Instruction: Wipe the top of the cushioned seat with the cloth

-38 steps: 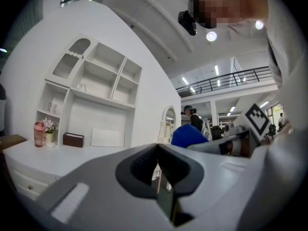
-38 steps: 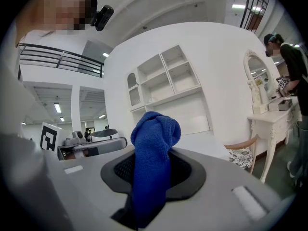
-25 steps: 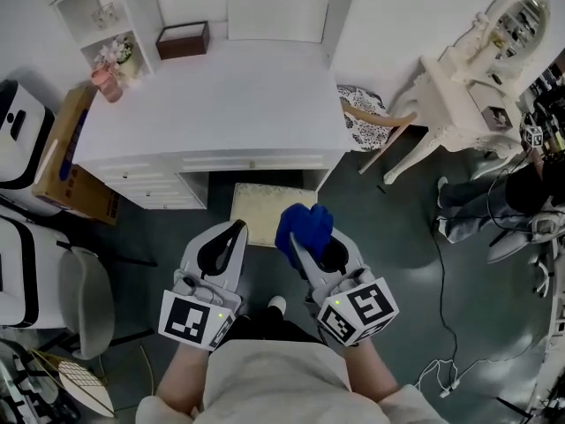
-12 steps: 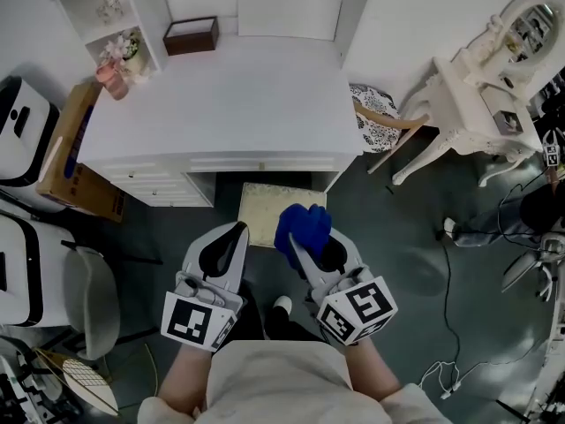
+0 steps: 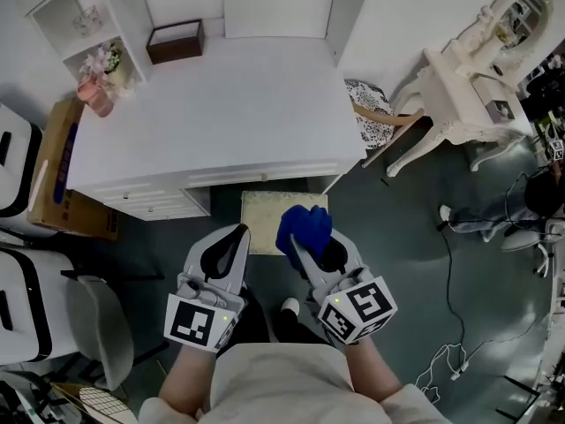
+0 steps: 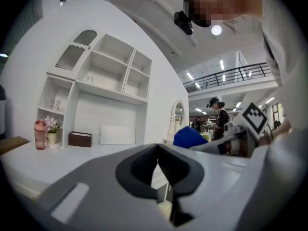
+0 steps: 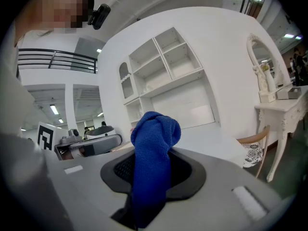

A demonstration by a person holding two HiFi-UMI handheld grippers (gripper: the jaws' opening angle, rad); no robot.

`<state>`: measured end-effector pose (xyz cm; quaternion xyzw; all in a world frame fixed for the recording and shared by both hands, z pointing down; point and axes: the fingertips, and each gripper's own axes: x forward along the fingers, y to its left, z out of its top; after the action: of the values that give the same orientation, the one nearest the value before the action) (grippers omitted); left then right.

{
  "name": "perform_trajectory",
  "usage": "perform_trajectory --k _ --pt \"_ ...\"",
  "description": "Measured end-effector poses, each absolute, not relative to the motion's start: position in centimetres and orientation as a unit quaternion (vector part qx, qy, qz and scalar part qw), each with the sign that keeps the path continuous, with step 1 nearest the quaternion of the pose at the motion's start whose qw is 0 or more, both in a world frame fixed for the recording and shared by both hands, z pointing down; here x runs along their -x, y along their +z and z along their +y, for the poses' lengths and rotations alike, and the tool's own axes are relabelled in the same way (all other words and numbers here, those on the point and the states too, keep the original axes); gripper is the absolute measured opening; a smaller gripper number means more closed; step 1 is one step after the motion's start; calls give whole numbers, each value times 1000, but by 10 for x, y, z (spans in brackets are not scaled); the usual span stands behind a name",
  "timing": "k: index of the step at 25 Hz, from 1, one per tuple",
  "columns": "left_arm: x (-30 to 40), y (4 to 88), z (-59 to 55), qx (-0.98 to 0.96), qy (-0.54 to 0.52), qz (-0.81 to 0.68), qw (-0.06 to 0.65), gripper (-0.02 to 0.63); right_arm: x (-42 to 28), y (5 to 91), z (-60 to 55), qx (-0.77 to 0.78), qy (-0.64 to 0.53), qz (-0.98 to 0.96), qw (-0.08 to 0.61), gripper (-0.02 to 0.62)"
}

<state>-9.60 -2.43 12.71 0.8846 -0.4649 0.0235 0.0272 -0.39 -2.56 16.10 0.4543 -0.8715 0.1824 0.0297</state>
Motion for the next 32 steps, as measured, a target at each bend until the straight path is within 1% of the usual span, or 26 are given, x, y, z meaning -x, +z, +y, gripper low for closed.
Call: perform_trajectory --k 4,12,18,32 --pt "113 136 -42 -890 27 -455 27 -2 16 177 -43 -470 195 -860 37 129" --pt "139 167 -72 -896 35 -439 48 -2 38 218 -77 -488 217 -844 56 129" --pt "137 204 -78 -901 67 -416 99 0 43 253 -90 -495 242 -832 71 129" --pt "128 260 -81 -900 90 -405 137 0 45 316 -94 -473 277 -831 94 129"
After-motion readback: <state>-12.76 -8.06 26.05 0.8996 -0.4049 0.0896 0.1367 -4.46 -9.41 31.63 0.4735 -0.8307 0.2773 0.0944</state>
